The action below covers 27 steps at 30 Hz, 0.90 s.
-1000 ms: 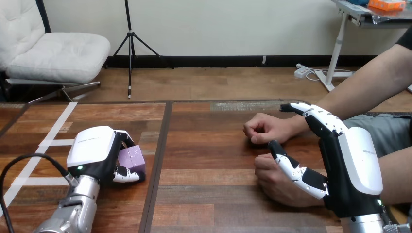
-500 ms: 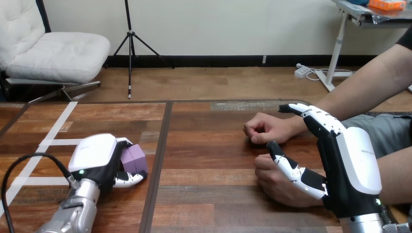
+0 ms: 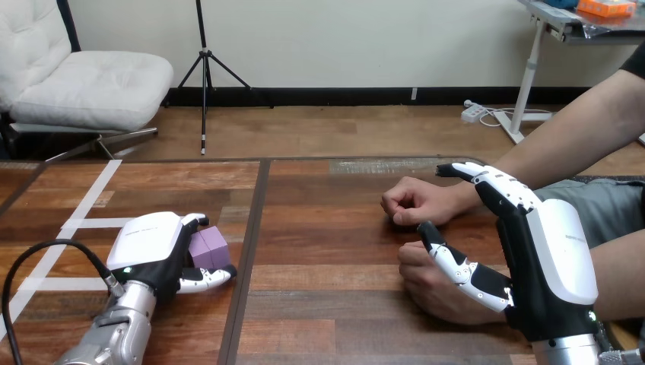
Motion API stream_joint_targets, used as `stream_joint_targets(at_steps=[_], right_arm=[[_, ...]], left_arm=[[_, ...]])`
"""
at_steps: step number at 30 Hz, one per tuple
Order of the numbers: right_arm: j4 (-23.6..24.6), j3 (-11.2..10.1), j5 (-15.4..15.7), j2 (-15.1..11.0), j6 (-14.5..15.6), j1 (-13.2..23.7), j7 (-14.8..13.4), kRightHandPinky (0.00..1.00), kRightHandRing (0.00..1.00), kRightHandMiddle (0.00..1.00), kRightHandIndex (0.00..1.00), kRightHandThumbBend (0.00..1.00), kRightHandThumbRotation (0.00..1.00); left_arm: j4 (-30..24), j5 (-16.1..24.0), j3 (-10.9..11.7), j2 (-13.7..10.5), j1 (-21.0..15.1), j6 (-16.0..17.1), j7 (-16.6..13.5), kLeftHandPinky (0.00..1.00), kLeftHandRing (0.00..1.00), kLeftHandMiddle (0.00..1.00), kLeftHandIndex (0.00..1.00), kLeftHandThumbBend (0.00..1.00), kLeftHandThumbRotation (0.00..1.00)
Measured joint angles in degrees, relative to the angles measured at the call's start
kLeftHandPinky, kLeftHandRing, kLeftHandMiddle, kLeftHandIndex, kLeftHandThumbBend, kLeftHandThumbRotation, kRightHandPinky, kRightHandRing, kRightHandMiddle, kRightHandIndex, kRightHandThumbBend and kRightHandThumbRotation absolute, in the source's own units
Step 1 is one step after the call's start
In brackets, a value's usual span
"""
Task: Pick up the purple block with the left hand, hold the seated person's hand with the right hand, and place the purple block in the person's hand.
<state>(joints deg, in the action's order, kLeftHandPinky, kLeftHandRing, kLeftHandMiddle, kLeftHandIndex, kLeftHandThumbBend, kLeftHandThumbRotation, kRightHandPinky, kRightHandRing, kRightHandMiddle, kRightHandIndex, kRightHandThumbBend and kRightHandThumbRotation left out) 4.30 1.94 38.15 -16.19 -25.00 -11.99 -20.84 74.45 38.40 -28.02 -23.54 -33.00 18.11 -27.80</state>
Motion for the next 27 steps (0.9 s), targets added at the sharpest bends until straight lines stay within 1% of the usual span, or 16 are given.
stream_joint_targets(at_steps=[9,19,25,27], right_arm=[[0.00,0.00,0.03,0.00,0.19,0.00,0.00,0.82,0.84,0.81,0.76,0.44,0.48],[0.01,0.00,0.05,0.00,0.41,0.00,0.01,0.82,0.84,0.81,0.77,0.43,0.48],[0.01,0.00,0.05,0.00,0.41,0.00,0.01,0.82,0.84,0.81,0.77,0.43,0.47],[0.01,0.00,0.05,0.00,0.41,0.00,0.01,0.82,0.84,0.81,0.77,0.43,0.47]], left_arm=[[0.00,-0.02,-0.02,0.00,-0.20,-0.04,0.38,0.64,0.76,0.85,0.86,0.73,0.64],[0.00,0.00,-0.04,0.00,-0.21,-0.09,0.39,0.63,0.76,0.84,0.86,0.72,0.65],[0.00,-0.03,-0.02,0.00,-0.21,-0.03,0.27,0.61,0.73,0.81,0.84,0.69,0.63],[0.01,-0.05,-0.02,0.00,-0.20,0.12,-0.01,0.59,0.71,0.78,0.81,0.68,0.60]])
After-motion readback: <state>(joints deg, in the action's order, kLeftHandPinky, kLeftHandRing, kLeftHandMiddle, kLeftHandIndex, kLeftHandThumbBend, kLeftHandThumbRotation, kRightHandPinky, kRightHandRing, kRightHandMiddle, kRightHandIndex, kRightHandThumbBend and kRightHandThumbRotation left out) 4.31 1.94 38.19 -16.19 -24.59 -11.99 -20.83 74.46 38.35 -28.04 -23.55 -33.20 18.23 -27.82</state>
